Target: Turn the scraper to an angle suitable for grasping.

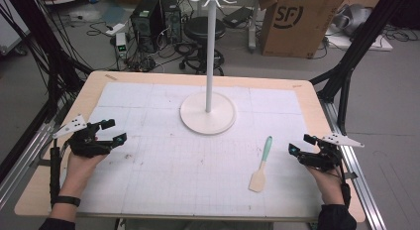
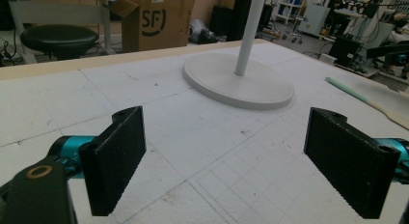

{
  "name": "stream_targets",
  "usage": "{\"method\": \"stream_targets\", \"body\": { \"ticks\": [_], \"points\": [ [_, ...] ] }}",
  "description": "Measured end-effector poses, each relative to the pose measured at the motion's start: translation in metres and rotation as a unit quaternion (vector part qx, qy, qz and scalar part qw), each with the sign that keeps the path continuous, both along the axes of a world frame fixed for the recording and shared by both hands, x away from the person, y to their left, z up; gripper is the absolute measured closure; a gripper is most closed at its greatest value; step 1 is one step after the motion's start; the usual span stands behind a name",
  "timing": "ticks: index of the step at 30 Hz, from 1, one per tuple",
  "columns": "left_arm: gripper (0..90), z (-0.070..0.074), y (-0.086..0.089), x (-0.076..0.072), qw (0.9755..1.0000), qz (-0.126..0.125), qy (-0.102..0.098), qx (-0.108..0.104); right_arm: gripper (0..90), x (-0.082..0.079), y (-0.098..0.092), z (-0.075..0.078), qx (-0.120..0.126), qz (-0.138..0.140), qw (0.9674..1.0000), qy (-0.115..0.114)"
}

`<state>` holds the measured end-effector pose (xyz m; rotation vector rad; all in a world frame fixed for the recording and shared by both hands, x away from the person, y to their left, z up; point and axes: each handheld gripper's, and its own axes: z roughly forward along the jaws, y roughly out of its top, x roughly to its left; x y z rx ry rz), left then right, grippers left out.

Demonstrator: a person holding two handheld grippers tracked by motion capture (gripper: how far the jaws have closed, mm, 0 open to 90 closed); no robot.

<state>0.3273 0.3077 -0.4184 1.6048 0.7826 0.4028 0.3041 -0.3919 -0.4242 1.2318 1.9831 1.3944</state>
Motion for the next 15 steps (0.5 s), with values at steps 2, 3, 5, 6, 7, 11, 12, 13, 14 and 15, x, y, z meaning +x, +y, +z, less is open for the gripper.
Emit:
{"method": "stream_targets", "body": {
  "ticks": [2, 3, 5, 6, 7, 11, 12, 13, 14, 15],
  "points": [
    [15.3, -0.0005, 0.0002, 0.0005, 1.0000, 0.001, 0.000, 0.000, 16.6, 0.0001, -0.0007, -0.0003, 0.000, 0.000, 1.0000, -0.001],
    [14.9, -0.0006, 0.0003, 0.0007, 1.0000, 0.003, 0.000, 0.001, 16.6, -0.0004, -0.0016, 0.0000, 0.002, -0.002, 1.0000, -0.002],
    [14.9, -0.0006, 0.0008, 0.0009, 1.0000, 0.005, -0.001, 0.003, 16.6, -0.0013, -0.0029, 0.0010, 0.005, -0.004, 1.0000, 0.000],
    [14.9, -0.0007, 0.0010, 0.0009, 1.0000, 0.005, 0.000, 0.002, 16.6, -0.0013, -0.0029, 0.0010, 0.005, -0.004, 1.0000, 0.000],
    [14.9, -0.0008, 0.0015, 0.0009, 1.0000, 0.006, 0.000, 0.003, 16.7, -0.0019, -0.0035, 0.0013, 0.006, -0.004, 1.0000, 0.001],
    [14.8, -0.0012, 0.0028, 0.0013, 0.9999, 0.012, 0.002, 0.011, 17.7, -0.0021, -0.0041, 0.0010, 0.005, -0.002, 1.0000, 0.003],
    [14.9, -0.0013, 0.0028, 0.0012, 0.9999, 0.012, 0.002, 0.011, 21.7, -0.0022, -0.0040, 0.0011, 0.005, -0.002, 1.0000, 0.003],
    [14.9, -0.0013, 0.0028, 0.0013, 0.9999, 0.011, 0.002, 0.011, 27.6, -0.0028, -0.0041, 0.0014, 0.006, -0.001, 1.0000, 0.004],
    [14.9, -0.0013, 0.0027, 0.0014, 0.9999, 0.011, 0.001, 0.010, 34.0, -0.0033, -0.0044, 0.0013, 0.006, 0.005, 0.9999, 0.007],
    [14.9, -0.0013, 0.0027, 0.0014, 0.9999, 0.011, 0.001, 0.010, 34.0, -0.0033, -0.0044, 0.0013, 0.006, 0.005, 0.9999, 0.007]
  ]
}}
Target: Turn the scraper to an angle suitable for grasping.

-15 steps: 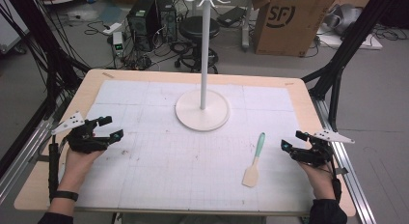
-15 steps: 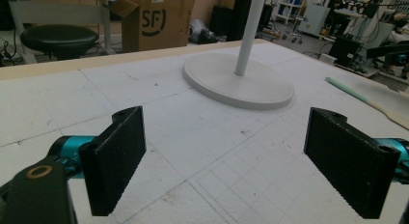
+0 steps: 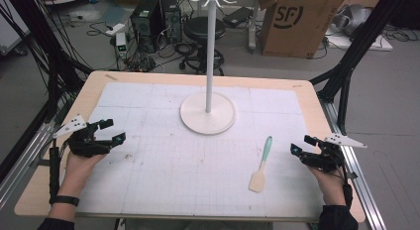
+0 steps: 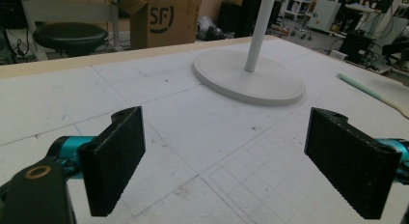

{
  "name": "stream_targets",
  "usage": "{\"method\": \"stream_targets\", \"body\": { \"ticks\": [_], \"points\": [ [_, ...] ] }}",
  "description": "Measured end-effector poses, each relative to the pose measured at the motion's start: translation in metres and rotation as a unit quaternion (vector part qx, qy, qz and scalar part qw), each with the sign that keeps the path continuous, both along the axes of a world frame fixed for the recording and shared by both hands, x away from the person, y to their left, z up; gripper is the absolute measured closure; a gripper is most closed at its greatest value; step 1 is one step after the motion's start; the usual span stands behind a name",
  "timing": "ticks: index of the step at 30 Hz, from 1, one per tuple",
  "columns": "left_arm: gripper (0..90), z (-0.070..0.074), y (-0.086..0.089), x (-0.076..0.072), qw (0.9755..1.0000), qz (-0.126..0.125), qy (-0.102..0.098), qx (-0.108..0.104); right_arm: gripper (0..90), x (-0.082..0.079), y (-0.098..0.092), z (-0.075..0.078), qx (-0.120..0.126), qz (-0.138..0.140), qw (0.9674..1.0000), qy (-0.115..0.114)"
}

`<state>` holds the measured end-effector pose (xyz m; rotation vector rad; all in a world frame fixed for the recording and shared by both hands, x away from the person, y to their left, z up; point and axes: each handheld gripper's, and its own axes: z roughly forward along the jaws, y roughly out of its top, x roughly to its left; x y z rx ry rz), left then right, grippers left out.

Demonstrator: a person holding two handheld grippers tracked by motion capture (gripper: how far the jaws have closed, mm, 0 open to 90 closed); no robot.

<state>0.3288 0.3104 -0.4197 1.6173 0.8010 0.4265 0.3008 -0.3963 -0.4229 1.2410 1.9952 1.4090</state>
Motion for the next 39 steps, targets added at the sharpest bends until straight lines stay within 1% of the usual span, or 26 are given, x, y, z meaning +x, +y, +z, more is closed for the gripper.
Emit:
{"method": "stream_targets", "body": {
  "ticks": [1, 2, 3, 4, 5, 6, 7, 8, 9, 11, 15, 18, 19, 21, 22, 23, 25, 26, 27, 28, 29, 30, 31, 34, 36, 39],
  "points": [
    [15.0, 0.000, 0.000, 0.000, 1.0000, 0.001, 0.001, 0.000, 42.7, 0.000, 0.000, 0.000, 0.002, 0.006, 1.0000, 0.003],
    [15.1, 0.000, 0.000, 0.000, 1.0000, 0.001, 0.002, -0.001, 52.5, -0.001, 0.001, 0.000, -0.011, 0.012, 0.9999, -0.002],
    [15.1, -0.001, 0.000, 0.000, 1.0000, 0.000, 0.003, 0.004, 57.9, 0.000, 0.002, -0.001, -0.014, 0.014, 0.9998, -0.001],
    [15.1, -0.001, -0.001, 0.000, 1.0000, 0.001, 0.005, 0.006, 57.9, 0.000, 0.002, -0.001, -0.014, 0.014, 0.9998, -0.001],
    [15.2, -0.001, -0.001, 0.000, 0.9999, 0.001, 0.006, 0.009, 67.3, 0.000, 0.003, -0.001, -0.016, 0.013, 0.9998, 0.006],
    [15.2, -0.001, -0.001, 0.000, 0.9999, 0.001, 0.006, 0.009, 67.3, 0.000, 0.003, -0.001, -0.016, 0.013, 0.9998, 0.006],
    [15.5, -0.002, -0.001, 0.000, 0.9999, 0.000, 0.006, 0.010, 77.4, 0.001, 0.004, -0.002, -0.020, 0.015, 0.9996, 0.009],
    [15.5, -0.002, -0.001, 0.000, 0.9999, 0.000, 0.006, 0.010, 77.4, 0.001, 0.004, -0.002, -0.020, 0.015, 0.9996, 0.009],
    [15.8, -0.003, -0.001, 0.000, 0.9999, 0.001, 0.008, 0.010, 83.8, 0.003, 0.006, -0.003, -0.024, 0.016, 0.9994, 0.016],
    [15.8, -0.004, -0.001, -0.001, 0.9999, 0.003, 0.010, 0.012, 88.5, 0.006, 0.007, -0.005, -0.030, 0.018, 0.9991, 0.023],
    [15.9, -0.003, 0.001, -0.002, 0.9999, 0.006, 0.010, 0.010, 89.7, 0.012, 0.009, -0.009, -0.032, 0.014, 0.9984, 0.043],
    [16.0, -0.003, 0.002, -0.002, 0.9999, 0.008, 0.011, 0.007, 89.8, 0.018, 0.011, -0.014, -0.043, 0.010, 0.9973, 0.059],
    [16.0, -0.003, 0.003, -0.003, 0.9999, 0.008, 0.011, 0.007, 89.8, 0.018, 0.011, -0.014, -0.043, 0.010, 0.9973, 0.059],
    [16.1, -0.003, 0.003, -0.003, 0.9999, 0.008, 0.012, 0.006, 89.8, 0.024, 0.016, -0.019, -0.064, 0.011, 0.9953, 0.071],
    [16.1, -0.003, 0.003, -0.003, 0.9999, 0.007, 0.012, 0.006, 89.8, 0.024, 0.016, -0.019, -0.064, 0.011, 0.9953, 0.071],
    [16.1, -0.003, 0.003, -0.002, 0.9999, 0.006, 0.011, 0.006, 89.8, 0.026, 0.019, -0.020, -0.068, 0.013, 0.9945, 0.078],
    [16.2, -0.003, 0.002, -0.002, 0.9999, 0.005, 0.012, 0.006, 89.8, 0.030, 0.028, -0.020, -0.083, 0.019, 0.9927, 0.085],
    [16.2, -0.004, 0.002, -0.002, 0.9999, 0.006, 0.012, 0.007, 89.8, 0.030, 0.028, -0.020, -0.083, 0.019, 0.9927, 0.085],
    [16.2, -0.004, 0.002, -0.002, 0.9999, 0.006, 0.012, 0.007, 89.9, 0.034, 0.036, -0.020, -0.093, 0.027, 0.9916, 0.086],
    [16.2, -0.004, 0.002, -0.002, 0.9999, 0.007, 0.013, 0.007, 89.9, 0.034, 0.036, -0.020, -0.093, 0.027, 0.9916, 0.086],
    [16.2, -0.004, 0.002, -0.002, 0.9999, 0.007, 0.013, 0.007, 89.8, 0.039, 0.045, -0.020, -0.108, 0.032, 0.9897, 0.087],
    [16.2, -0.004, 0.002, -0.002, 0.9999, 0.007, 0.013, 0.006, 89.8, 0.041, 0.049, -0.021, -0.114, 0.033, 0.9886, 0.092],
    [16.2, -0.004, 0.002, -0.002, 0.9999, 0.008, 0.013, 0.006, 89.8, 0.041, 0.049, -0.021, -0.114, 0.033, 0.9886, 0.092],
    [16.3, -0.004, 0.002, -0.002, 0.9999, 0.007, 0.014, 0.007, 89.8, 0.050, 0.063, -0.023, -0.126, 0.038, 0.9862, 0.101],
    [16.4, -0.004, 0.002, -0.002, 0.9998, 0.007, 0.015, 0.008, 89.8, 0.053, 0.067, -0.023, -0.126, 0.037, 0.9862, 0.100],
    [16.4, -0.005, 0.001, -0.001, 0.9998, 0.005, 0.017, 0.008, 89.8, 0.058, 0.075, -0.022, -0.131, 0.044, 0.9851, 0.101]
  ]
}}
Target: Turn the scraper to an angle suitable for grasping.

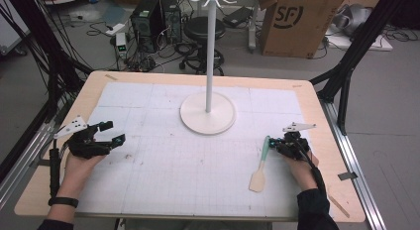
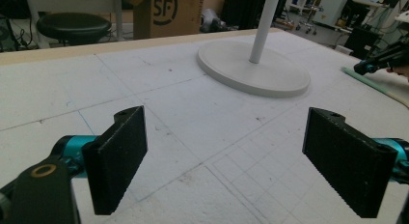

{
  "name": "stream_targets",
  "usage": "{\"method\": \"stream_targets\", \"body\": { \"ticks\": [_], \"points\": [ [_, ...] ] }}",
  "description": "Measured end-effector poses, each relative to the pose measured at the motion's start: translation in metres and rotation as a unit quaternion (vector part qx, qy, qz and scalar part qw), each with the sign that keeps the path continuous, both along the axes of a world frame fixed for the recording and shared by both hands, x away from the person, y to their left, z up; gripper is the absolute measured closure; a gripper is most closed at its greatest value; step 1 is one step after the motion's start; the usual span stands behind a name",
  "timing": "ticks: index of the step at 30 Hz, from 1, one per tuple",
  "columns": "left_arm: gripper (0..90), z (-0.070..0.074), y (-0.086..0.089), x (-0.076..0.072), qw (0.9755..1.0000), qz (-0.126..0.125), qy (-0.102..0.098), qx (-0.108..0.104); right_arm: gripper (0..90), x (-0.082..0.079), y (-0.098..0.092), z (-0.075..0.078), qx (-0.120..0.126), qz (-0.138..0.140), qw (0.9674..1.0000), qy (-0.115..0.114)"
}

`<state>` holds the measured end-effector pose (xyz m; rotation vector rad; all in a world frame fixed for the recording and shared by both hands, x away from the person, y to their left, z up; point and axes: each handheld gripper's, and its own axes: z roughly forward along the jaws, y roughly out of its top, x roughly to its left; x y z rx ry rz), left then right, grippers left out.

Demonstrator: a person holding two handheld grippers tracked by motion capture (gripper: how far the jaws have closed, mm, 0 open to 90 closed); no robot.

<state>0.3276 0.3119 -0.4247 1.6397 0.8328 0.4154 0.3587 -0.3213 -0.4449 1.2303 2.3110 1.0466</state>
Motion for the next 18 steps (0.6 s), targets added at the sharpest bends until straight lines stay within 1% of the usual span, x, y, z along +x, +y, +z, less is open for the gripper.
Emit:
{"method": "stream_targets", "body": {
  "ticks": [1, 2, 3, 5, 7, 8, 14, 15, 16, 18],
  "points": [
    [16.4, 0.000, 0.000, 0.000, 1.0000, 0.000, 0.000, 0.000, 89.8, 0.000, 0.000, 0.000, 0.000, 0.000, 1.0000, 0.000],
    [16.5, 0.000, 0.000, 0.000, 1.0000, -0.001, 0.000, 0.001, 89.8, 0.004, 0.007, 0.001, -0.004, 0.010, 0.9999, 0.001],
    [16.5, 0.000, 0.000, 0.000, 1.0000, -0.001, 0.000, 0.001, 89.8, 0.004, 0.007, 0.001, -0.004, 0.010, 0.9999, 0.001],
    [16.6, 0.000, 0.000, 0.000, 1.0000, -0.001, 0.000, 0.001, 89.8, 0.009, 0.019, 0.002, -0.011, 0.024, 0.9996, 0.003],
    [16.6, 0.000, 0.000, 0.000, 1.0000, 0.000, 0.001, -0.001, 89.8, 0.010, 0.022, 0.002, -0.011, 0.027, 0.9996, 0.003],
    [16.6, 0.000, 0.000, 0.000, 1.0000, 0.001, 0.001, -0.002, 89.8, 0.014, 0.033, 0.003, -0.013, 0.039, 0.9991, 0.005],
    [16.6, -0.001, 0.001, 0.000, 1.0000, 0.000, 0.002, 0.002, 89.7, 0.019, 0.058, 0.003, -0.017, 0.072, 0.9973, 0.006],
    [16.6, -0.001, 0.000, 0.000, 1.0000, -0.001, 0.003, 0.001, 89.7, 0.019, 0.063, 0.004, -0.018, 0.073, 0.9971, 0.008],
    [16.6, -0.001, 0.000, 0.000, 1.0000, -0.001, 0.003, 0.002, 89.7, 0.019, 0.063, 0.004, -0.018, 0.073, 0.9971, 0.008],
    [16.6, -0.001, 0.000, 0.001, 1.0000, -0.001, 0.003, 0.002, 89.7, 0.020, 0.073, 0.003, -0.015, 0.087, 0.9960, 0.009]
  ]
}}
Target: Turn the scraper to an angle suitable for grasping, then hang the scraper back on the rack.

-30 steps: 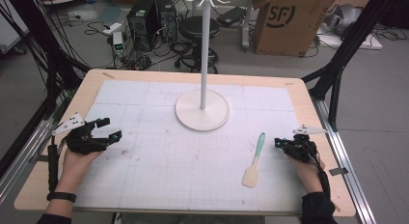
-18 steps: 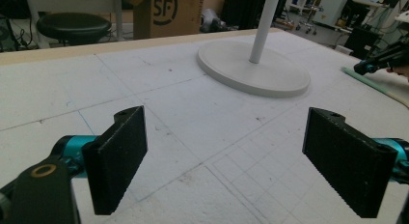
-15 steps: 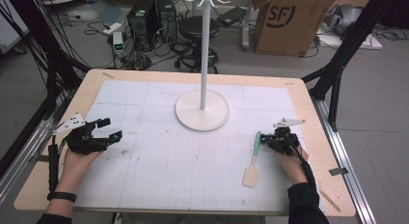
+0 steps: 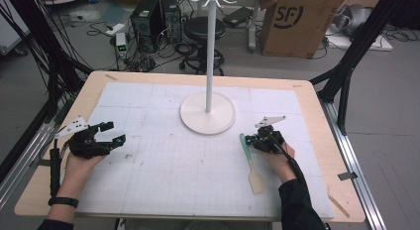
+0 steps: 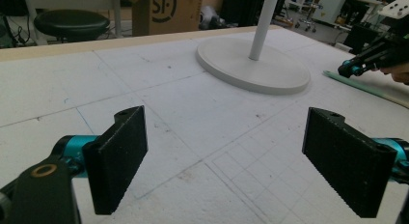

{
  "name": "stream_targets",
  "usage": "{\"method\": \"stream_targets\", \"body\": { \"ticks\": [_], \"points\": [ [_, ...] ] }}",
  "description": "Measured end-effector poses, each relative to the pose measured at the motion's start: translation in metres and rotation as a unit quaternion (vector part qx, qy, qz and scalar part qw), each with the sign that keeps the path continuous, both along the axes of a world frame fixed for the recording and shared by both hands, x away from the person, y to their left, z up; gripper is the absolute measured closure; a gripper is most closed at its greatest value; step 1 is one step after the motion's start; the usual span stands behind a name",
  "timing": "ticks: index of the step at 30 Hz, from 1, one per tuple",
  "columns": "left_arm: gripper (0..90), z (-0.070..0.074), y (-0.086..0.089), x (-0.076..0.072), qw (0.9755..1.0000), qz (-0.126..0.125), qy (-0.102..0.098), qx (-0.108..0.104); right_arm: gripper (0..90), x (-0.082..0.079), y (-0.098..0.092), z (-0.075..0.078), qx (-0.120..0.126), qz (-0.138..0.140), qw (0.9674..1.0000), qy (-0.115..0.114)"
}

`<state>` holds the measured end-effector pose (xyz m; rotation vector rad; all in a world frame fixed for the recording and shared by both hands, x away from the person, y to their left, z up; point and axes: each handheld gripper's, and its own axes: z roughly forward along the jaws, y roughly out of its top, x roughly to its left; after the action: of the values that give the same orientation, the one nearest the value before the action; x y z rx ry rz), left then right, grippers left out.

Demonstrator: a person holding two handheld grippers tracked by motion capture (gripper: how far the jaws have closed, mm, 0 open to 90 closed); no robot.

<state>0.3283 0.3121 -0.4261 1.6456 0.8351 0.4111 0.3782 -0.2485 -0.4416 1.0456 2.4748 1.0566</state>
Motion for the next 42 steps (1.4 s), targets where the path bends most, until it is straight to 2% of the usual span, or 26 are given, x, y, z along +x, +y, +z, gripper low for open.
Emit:
{"method": "stream_targets", "body": {
  "ticks": [7, 11, 12, 15, 18, 19, 20, 21, 23, 27, 28, 29, 30, 31, 32, 33, 34, 37, 42],
  "points": [
    [16.6, -0.001, 0.000, 0.000, 1.0000, 0.001, 0.001, 0.000, 89.6, -0.001, 0.024, 0.000, -0.009, 0.031, 0.9995, -0.004],
    [16.6, -0.003, -0.001, 0.001, 1.0000, 0.001, 0.003, 0.007, 89.1, -0.002, 0.026, 0.001, -0.008, 0.032, 0.9994, -0.005],
    [16.6, -0.003, -0.002, 0.000, 0.9999, 0.002, 0.005, 0.009, 81.8, -0.003, 0.024, 0.002, -0.011, 0.030, 0.9994, -0.008],
    [16.6, -0.004, -0.001, 0.000, 0.9999, 0.002, 0.007, 0.013, 77.9, -0.006, 0.019, 0.006, 0.000, 0.026, 0.9996, -0.010],
    [17.0, -0.006, 0.000, 0.000, 0.9997, 0.000, 0.007, 0.022, 65.3, -0.017, 0.000, 0.017, 0.034, 0.009, 0.9989, -0.033],
    [17.0, -0.006, 0.000, 0.000, 0.9997, 0.003, 0.007, 0.022, 61.0, -0.021, -0.005, 0.018, 0.041, 0.003, 0.9984, -0.039],
    [17.0, -0.006, 0.000, 0.000, 0.9997, 0.003, 0.007, 0.022, 61.0, -0.021, -0.005, 0.018, 0.041, 0.003, 0.9984, -0.039],
    [16.9, -0.007, 0.001, 0.001, 0.9997, 0.004, 0.007, 0.022, 54.2, -0.028, -0.018, 0.021, 0.052, -0.009, 0.9974, -0.049],
    [16.8, -0.007, 0.002, 0.001, 0.9997, 0.007, 0.006, 0.022, 48.6, -0.036, -0.030, 0.021, 0.067, -0.024, 0.9959, -0.056],
    [16.5, -0.008, 0.005, 0.003, 0.9998, 0.013, 0.002, 0.017, 33.7, -0.049, -0.054, 0.022, 0.084, -0.055, 0.9922, -0.074],
    [16.5, -0.008, 0.006, 0.004, 0.9998, 0.015, 0.001, 0.016, 33.7, -0.049, -0.054, 0.022, 0.084, -0.055, 0.9922, -0.074],
    [16.5, -0.008, 0.007, 0.004, 0.9998, 0.016, 0.001, 0.013, 27.8, -0.055, -0.064, 0.021, 0.098, -0.071, 0.9893, -0.082],
    [16.5, -0.007, 0.008, 0.003, 0.9998, 0.016, 0.000, 0.014, 27.8, -0.055, -0.064, 0.021, 0.098, -0.071, 0.9893, -0.082],
    [16.6, -0.007, 0.008, 0.003, 0.9998, 0.017, -0.002, 0.014, 23.6, -0.060, -0.074, 0.020, 0.109, -0.081, 0.9865, -0.092],
    [16.6, -0.006, 0.008, 0.003, 0.9997, 0.019, -0.004, 0.013, 20.7, -0.062, -0.077, 0.020, 0.114, -0.088, 0.9850, -0.095],
    [16.6, -0.006, 0.009, 0.003, 0.9997, 0.019, -0.005, 0.014, 20.7, -0.062, -0.077, 0.020, 0.114, -0.088, 0.9850, -0.095],
    [16.6, -0.006, 0.009, 0.002, 0.9997, 0.021, -0.005, 0.012, 20.1, -0.066, -0.084, 0.020, 0.123, -0.096, 0.9828, -0.100],
    [16.6, -0.005, 0.011, 0.002, 0.9996, 0.026, -0.006, 0.011, 18.7, -0.069, -0.090, 0.021, 0.129, -0.104, 0.9806, -0.105],
    [16.6, -0.006, 0.012, 0.003, 0.9996, 0.028, -0.005, 0.007, 18.1, -0.074, -0.093, 0.025, 0.131, -0.107, 0.9794, -0.110]
  ]
}}
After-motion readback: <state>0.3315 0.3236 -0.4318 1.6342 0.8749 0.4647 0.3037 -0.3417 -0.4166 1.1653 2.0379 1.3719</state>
